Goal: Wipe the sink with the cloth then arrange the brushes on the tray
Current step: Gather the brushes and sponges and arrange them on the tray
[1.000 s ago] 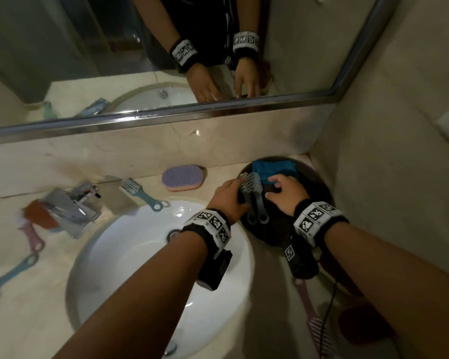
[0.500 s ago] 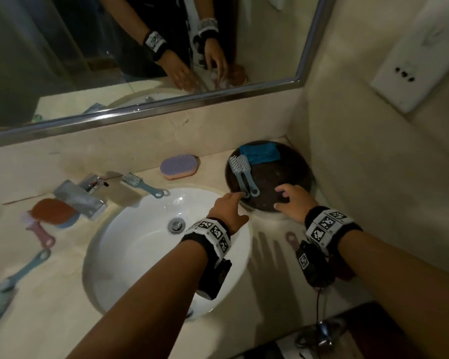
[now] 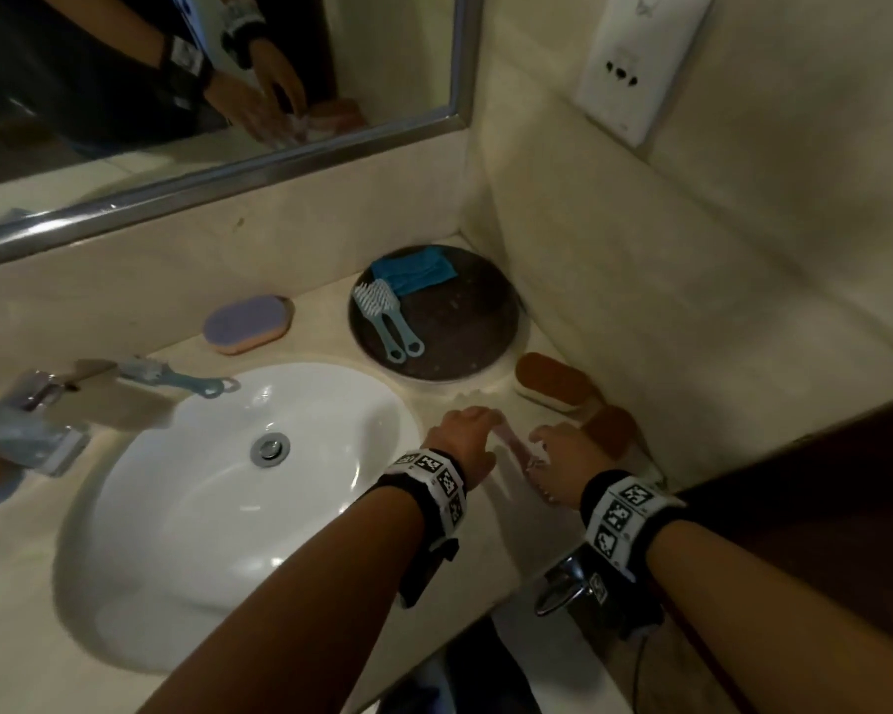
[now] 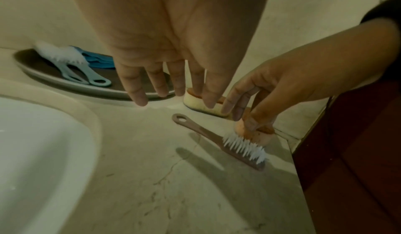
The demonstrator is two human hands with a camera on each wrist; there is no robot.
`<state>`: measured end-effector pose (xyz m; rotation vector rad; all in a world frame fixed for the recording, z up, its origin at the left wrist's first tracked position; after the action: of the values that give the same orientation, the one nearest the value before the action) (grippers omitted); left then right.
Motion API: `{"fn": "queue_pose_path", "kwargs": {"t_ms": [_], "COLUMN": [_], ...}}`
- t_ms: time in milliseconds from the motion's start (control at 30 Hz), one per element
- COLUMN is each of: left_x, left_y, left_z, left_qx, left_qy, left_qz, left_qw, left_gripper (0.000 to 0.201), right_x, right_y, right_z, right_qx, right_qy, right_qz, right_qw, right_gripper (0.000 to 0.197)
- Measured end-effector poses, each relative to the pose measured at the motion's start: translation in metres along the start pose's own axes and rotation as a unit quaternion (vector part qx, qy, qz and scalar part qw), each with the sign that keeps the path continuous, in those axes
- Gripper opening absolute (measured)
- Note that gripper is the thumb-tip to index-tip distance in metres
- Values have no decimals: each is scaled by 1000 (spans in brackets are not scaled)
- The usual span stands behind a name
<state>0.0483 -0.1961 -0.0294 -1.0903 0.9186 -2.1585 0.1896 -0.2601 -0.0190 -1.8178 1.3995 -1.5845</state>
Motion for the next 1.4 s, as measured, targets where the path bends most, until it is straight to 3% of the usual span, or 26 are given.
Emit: {"fn": "queue_pose_path", "kwargs": {"t_ms": [200,367,533,667,867,967,1100,1200,1300,1400], "left_x": [-31,-41,-37,-27,-8,8,26,37,44,49], "left_y": [21,28,25,21,0,-21,-51,-66,-77,-85], "left_z": [11,8,-5,-13,-21,-31,-49,-56,-63,-67], "left_qx": [-32,-72,-131,-170,-122,-39,116,161,213,252], "left_qy": [-6,9,-11,-10,-33,-70,-110,-103,-85,-75], "left_qz": [-21,-12,22,38,20,21,54,77,115,135], "left_qw": [999,997,991,985,992,997,986,978,966,955], "left_gripper": [60,58,44,34,21,11,14,26,22,24], "right_x": [-24,-30,-30,-31,-28,-26,-35,-44,-43,-44], "right_y": [14,23,22,23,7,-20,-57,-68,-75,-70], "right_z": [15,16,16,14,-6,-19,-42,-67,-102,-130], "right_qx": [79,109,86,82,61,-57,-165,-347,-469,-466], "right_qy": [-15,-45,-37,-39,-46,-56,-82,-81,-66,-58], "right_qz": [-37,-39,-20,-31,44,51,70,83,97,78], "right_qw": [996,992,995,995,996,995,980,930,875,880], "right_gripper": [36,52,22,26,24,25,36,51,56,41]}}
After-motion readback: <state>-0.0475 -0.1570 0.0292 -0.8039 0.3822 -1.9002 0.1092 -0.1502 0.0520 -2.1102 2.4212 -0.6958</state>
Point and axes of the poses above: each hand's wrist, its own x-axis away from the middle knuckle, its own y-axis out of the palm, z = x × y, the point moved 2 cm from there along -x, towards the middle knuckle, and after that the axes turned 6 degrees about -y, right-handed, at the moved point
